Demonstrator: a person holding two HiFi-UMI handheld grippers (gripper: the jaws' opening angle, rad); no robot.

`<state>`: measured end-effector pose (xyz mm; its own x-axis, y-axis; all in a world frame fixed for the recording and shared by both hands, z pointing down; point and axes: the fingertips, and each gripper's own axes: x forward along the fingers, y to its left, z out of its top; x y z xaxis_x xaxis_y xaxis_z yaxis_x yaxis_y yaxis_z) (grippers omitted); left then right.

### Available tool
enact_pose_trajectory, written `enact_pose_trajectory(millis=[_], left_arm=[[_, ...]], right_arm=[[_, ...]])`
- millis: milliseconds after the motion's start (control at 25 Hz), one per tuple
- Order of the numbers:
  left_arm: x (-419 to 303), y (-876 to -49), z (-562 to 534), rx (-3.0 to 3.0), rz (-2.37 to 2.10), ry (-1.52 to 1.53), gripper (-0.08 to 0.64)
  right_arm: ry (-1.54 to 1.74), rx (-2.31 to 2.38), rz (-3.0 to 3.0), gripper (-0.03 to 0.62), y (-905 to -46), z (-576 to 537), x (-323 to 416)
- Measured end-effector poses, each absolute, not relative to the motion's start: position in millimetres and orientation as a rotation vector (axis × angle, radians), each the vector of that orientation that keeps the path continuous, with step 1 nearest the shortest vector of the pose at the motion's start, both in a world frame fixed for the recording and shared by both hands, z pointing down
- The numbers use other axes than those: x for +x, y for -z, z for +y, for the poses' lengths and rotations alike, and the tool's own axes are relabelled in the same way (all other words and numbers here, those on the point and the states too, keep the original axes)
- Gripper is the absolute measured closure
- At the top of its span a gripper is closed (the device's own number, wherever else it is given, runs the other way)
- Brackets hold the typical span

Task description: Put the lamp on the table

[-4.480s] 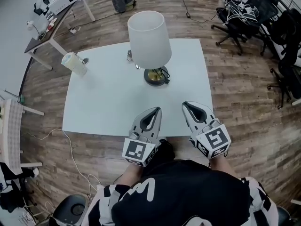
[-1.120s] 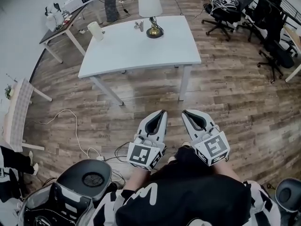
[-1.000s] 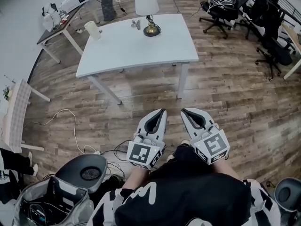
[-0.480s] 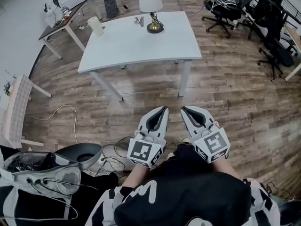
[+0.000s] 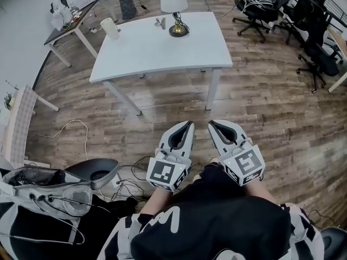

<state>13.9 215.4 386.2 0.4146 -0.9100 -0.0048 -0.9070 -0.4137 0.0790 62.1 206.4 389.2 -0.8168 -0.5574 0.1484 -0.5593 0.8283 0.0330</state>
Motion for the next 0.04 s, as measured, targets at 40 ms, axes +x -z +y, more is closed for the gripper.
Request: enact_pose_trajectory(millis=[40], left_arm=[[12.6,-385.9,213.8,2.586,-1.664,0.072,0.555]], right_arm=[[-0.017,0.876,-2.858,0.574,-388.5,205.0,60.5]])
